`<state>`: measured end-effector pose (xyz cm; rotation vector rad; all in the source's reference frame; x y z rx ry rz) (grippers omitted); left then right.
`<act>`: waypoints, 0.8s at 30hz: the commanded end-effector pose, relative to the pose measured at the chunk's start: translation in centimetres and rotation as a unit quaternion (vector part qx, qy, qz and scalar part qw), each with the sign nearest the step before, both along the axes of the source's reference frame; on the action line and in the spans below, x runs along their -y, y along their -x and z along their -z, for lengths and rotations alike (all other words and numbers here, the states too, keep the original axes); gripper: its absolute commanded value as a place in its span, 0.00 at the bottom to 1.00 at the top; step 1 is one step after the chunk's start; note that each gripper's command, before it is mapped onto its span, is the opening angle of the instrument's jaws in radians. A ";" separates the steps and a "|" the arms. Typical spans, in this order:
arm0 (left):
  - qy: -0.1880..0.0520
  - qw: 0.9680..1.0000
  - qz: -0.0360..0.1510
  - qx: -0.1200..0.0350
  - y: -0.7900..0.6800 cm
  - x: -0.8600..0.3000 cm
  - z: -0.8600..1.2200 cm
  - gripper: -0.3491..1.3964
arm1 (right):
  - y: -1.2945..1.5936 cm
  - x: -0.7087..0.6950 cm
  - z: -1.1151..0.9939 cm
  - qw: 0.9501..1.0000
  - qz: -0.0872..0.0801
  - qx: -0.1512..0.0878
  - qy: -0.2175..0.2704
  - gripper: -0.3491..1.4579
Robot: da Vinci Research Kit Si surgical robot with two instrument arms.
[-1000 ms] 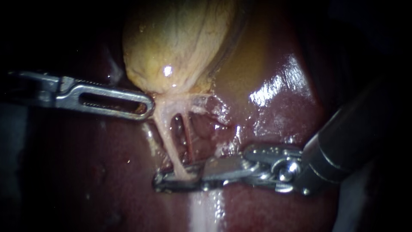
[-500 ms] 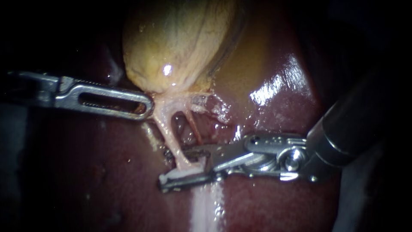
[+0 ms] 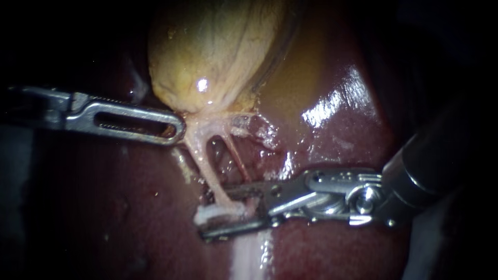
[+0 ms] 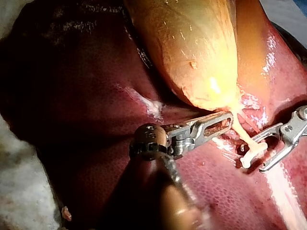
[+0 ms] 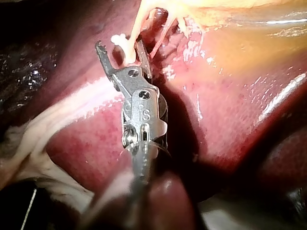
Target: Going back first clip left tube
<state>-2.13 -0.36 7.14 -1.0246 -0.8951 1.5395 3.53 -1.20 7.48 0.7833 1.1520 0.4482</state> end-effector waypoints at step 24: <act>0.000 1.000 0.000 0.000 0.00 0.00 0.00 0.00 | 0.29 -0.31 0.06 0.999 -0.036 0.018 0.025 0.47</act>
